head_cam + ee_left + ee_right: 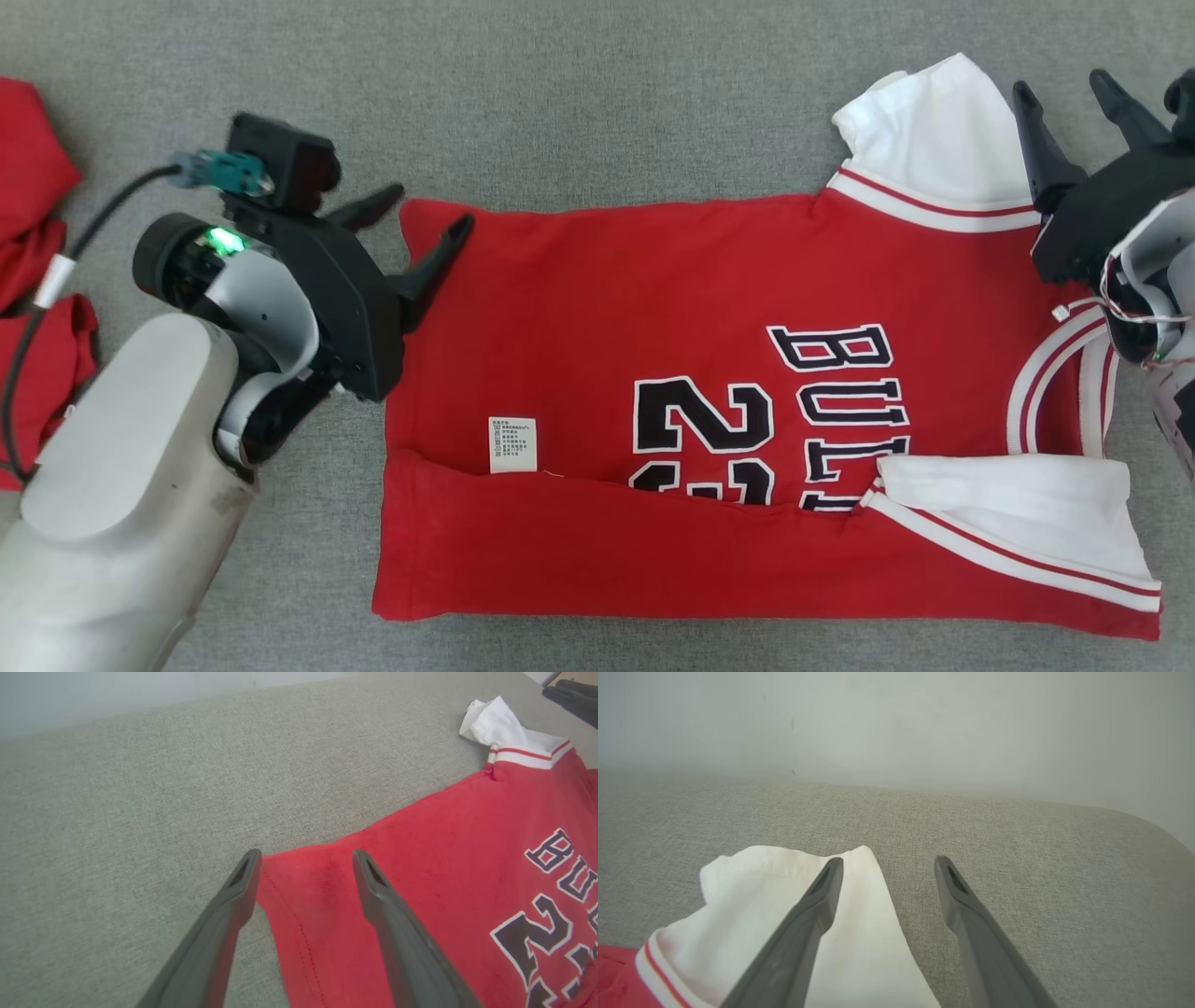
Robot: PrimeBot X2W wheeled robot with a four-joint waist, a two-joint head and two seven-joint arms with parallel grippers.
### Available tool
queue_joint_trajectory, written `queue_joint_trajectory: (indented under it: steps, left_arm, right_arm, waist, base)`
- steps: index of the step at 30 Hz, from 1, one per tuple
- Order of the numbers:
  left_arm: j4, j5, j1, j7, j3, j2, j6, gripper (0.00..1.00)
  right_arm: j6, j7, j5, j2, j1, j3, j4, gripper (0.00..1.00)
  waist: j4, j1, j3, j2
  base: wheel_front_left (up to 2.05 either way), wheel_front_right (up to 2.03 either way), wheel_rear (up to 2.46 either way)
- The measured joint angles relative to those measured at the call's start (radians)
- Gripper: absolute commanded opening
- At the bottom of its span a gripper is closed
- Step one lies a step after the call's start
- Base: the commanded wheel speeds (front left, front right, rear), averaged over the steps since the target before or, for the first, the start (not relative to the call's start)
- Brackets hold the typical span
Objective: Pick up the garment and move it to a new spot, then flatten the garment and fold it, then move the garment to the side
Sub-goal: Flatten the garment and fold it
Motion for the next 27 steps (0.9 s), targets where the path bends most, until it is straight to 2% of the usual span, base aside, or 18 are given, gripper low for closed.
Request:
queue_joint_trajectory:
  steps: [10,27]
  left_arm:
    - [0.059,0.001,-0.002,0.044,-0.032,-0.018,0.009,1.00]
    - [0.178,0.012,-0.102,-0.019,-0.060,-0.086,0.007,1.00]
  right_arm:
    - [0.000,0.037,0.026,0.026,-0.121,0.095,0.094,1.00]
    - [0.000,0.137,0.063,0.040,-0.240,0.211,0.237,1.00]
  waist:
    - [0.000,0.0000,0.046,-0.0001]
    - [0.040,0.0000,0.098,-0.0003]
  base:
    - [0.00,0.00,0.00]
    - [0.00,0.00,0.00]
